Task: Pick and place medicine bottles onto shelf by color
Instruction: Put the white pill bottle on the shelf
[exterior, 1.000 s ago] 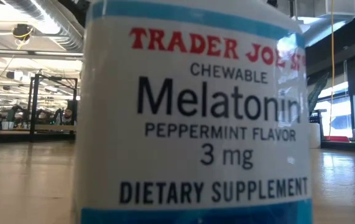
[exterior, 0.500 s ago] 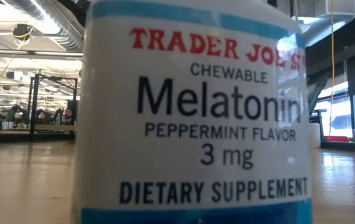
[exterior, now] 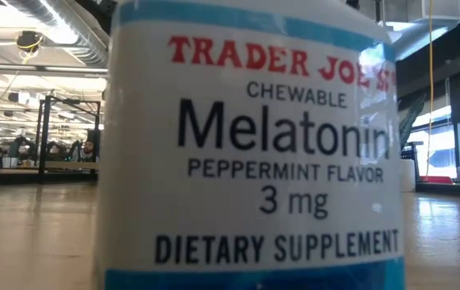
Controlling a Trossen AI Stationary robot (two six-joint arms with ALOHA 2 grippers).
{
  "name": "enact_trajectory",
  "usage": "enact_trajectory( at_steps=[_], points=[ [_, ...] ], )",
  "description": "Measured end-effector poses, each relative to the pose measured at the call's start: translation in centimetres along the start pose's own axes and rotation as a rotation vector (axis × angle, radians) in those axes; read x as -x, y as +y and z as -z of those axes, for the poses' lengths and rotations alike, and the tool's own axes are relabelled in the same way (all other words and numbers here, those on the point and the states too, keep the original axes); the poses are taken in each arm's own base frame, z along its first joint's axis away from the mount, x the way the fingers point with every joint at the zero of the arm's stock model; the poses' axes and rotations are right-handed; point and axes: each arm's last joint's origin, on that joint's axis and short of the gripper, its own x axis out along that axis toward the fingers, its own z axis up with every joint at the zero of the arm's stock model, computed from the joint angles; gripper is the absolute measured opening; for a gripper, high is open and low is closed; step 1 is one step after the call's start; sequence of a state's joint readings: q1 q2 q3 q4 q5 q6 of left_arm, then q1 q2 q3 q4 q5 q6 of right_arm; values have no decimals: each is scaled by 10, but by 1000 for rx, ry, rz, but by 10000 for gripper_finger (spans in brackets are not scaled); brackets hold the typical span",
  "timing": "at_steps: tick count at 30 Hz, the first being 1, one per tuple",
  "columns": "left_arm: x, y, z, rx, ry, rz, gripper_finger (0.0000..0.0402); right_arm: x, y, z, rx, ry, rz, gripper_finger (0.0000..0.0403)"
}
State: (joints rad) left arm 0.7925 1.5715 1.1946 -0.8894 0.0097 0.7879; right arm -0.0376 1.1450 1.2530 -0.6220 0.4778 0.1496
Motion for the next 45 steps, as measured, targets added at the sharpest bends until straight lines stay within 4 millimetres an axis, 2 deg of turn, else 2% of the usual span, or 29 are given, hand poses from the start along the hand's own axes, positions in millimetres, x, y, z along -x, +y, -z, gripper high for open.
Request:
enact_trajectory(
  at_steps=[8,17,38,45],
  points=[
    [-14,0,0,29,40,49,143,0,0,0,0,0,0,218],
    [-15,0,-1,35,39,52,150,0,0,0,0,0,0,218],
    [-16,2,-3,19,21,28,251,0,0,0,0,0,-1,218],
    [-12,1,-2,25,25,21,263,0,0,0,0,0,0,218]
  ],
)
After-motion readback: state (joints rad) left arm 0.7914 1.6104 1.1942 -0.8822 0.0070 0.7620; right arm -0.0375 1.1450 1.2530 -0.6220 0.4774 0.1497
